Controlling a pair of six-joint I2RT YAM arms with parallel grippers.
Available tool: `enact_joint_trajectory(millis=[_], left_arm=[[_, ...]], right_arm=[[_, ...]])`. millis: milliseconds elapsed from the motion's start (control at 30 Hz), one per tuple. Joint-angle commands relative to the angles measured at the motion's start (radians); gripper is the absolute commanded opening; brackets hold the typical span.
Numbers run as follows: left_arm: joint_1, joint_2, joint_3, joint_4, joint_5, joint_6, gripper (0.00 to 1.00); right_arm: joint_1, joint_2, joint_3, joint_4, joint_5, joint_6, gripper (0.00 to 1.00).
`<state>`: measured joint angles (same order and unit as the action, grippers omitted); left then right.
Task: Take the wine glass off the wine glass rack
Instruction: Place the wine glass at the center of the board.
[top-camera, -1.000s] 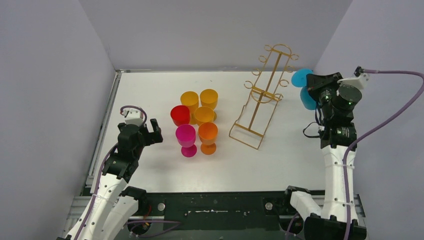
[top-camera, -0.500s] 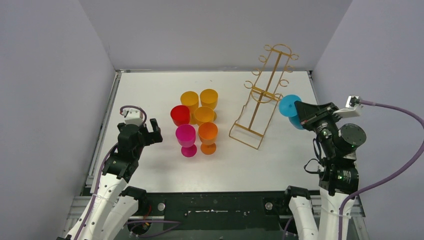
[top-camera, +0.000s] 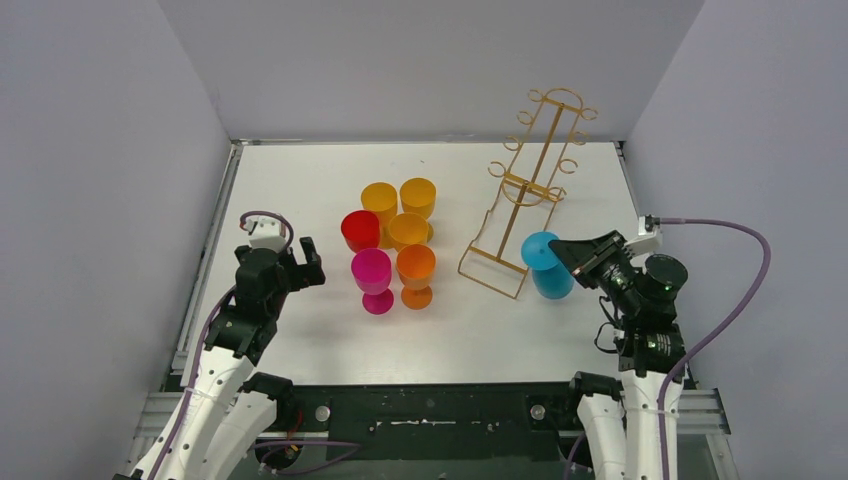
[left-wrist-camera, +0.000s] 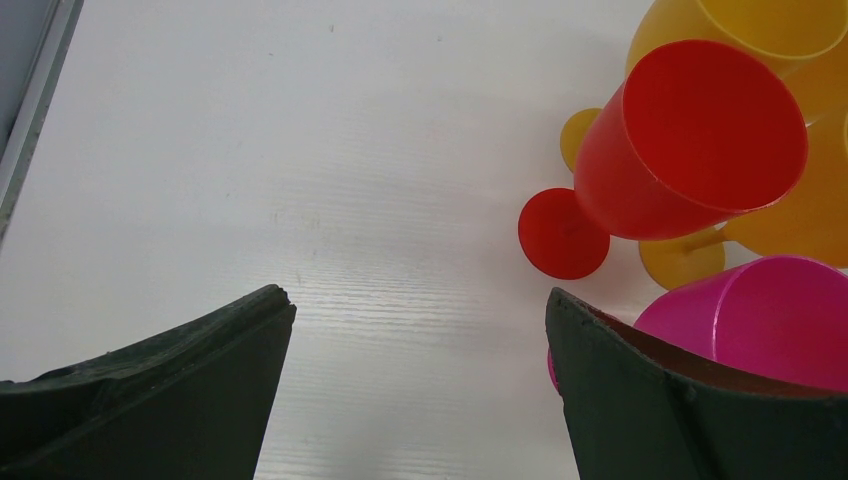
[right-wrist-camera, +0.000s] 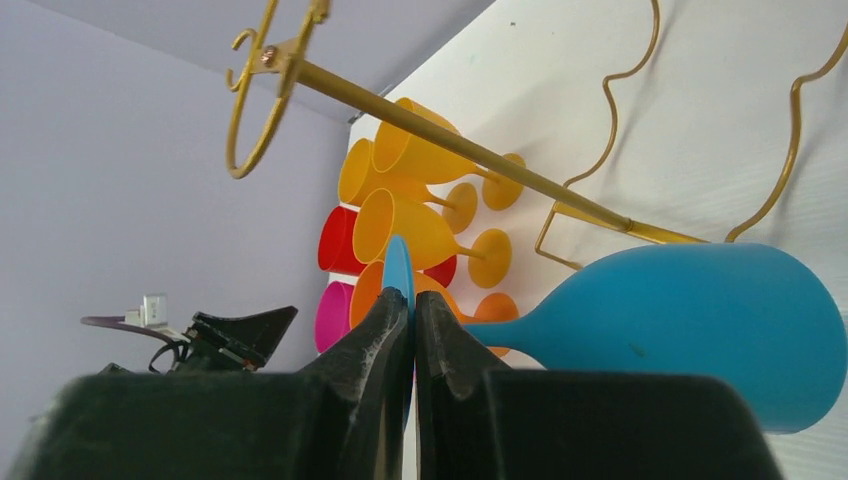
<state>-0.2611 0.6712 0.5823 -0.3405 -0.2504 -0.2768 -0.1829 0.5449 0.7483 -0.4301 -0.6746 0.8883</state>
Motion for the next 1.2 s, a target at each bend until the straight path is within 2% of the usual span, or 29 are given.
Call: enact_joint_trajectory(millis=[0,133,267,400,500,633,767,867,1033,1167], left_arm=[[-0.006,-0.002,0.016,0.037,-0.004,0.005,0.95],[-0.006,0.0,0.016,0.037,-0.004,0.005,0.95],[-0.006,0.001,0.017,0.039,-0.006,0.007,0.95],[-0.007,-0.004,0.018,0.03,-0.011,0.008,0.95],[-0.007,-0.012,0.016,0.032,-0.018,0.005,0.95],[-0.009,-0.014,0.016,0.033,-0.018,0.005,0.95],[-0.01,-0.017,0.014,0.039,-0.012,0.005,0.95],[-0.01,-0.021,0.015,0.034,-0.013,0.005,0.95],[-0.012,-0.029,0.016,0.034,-0.015,0.005,0.95],[-0.012,-0.044,0.019,0.03,-0.018,-0.002,0.95]], right_arm=[[0.021,0.025,-0.088,0.222,-0.055,0.144,0.0],[0.106,0.083,-0.102,0.311,0.017,0.169,0.0],[0.309,0.192,-0.113,0.453,0.158,0.201,0.0],[0.441,0.314,-0.048,0.451,0.344,0.131,0.0],[0.442,0.349,-0.052,0.539,0.408,0.148,0.0],[0.415,0.379,-0.047,0.572,0.5,0.139,0.0],[0.309,0.481,-0.015,0.638,0.362,0.168,0.0],[0.245,0.523,-0.019,0.716,0.322,0.193,0.0],[0.226,0.569,0.067,0.652,0.292,0.155,0.0],[0.226,0.506,0.074,0.561,0.284,0.137,0.0]])
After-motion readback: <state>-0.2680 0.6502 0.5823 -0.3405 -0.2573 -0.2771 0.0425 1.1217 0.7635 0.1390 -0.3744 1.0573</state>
